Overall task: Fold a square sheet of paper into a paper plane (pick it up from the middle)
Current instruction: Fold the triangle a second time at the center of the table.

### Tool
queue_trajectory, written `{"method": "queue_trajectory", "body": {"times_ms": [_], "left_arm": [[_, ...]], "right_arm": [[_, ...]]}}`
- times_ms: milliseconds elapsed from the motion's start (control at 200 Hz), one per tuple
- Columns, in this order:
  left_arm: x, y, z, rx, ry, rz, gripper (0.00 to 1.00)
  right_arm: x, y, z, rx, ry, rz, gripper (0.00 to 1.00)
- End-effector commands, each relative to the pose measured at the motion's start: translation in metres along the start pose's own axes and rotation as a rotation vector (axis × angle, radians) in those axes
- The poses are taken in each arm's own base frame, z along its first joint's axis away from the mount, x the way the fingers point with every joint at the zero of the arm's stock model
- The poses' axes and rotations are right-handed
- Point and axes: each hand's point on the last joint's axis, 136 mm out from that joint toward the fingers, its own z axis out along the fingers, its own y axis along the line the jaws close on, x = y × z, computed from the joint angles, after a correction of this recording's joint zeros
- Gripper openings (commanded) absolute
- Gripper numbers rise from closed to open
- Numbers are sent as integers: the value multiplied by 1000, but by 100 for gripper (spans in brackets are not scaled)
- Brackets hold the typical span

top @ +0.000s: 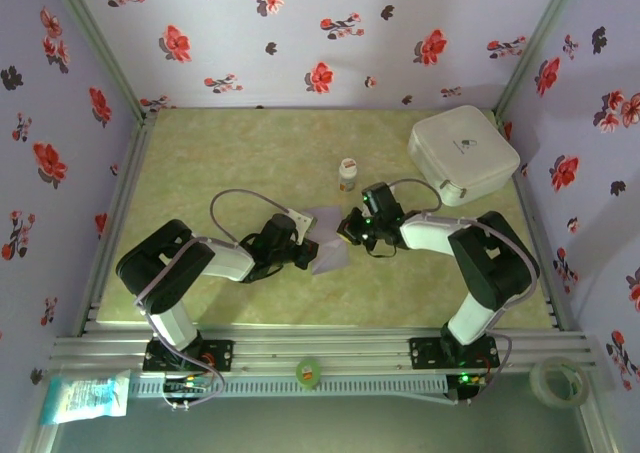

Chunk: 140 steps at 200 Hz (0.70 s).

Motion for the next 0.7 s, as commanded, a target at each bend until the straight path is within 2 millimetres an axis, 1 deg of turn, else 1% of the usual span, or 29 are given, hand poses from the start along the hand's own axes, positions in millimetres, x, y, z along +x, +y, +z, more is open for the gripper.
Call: {"method": "queue_trajectory", "body": {"times_ms": [0,75,140,170,205,285,420,490,550,595,695], "left_arm": [[23,12,3,-36,88,-4,0],[22,12,3,-35,90,-3,0],[23,12,3,-35,91,-3,0],[22,12,3,-34,90,-3,0],[23,11,3,-35,93,-3,0],[23,12,3,-34,93,-3,0],[23,11,3,-34,98,-1,0],[22,11,3,-33,97,-1,0],[22,11,3,-33,97,-2,0],[21,10,3,-31,96,-3,0],[22,10,3,-31,98,-5,0]], "right_arm": [[-1,-25,8,70,8,45,0],[1,-49,7,151,-15,72,0],[1,-66,6,189,-41,93,0],[1,-71,5,198,-44,103,0],[0,-71,4,192,-49,109,0],[-5,-61,1,160,-62,98,0],[-13,-23,-12,66,-75,22,0],[-12,-4,-17,0,-71,-14,0],[-7,8,-17,-46,-40,-32,0],[0,14,-15,-65,-3,-38,0],[17,15,-7,-60,42,-51,0]]}}
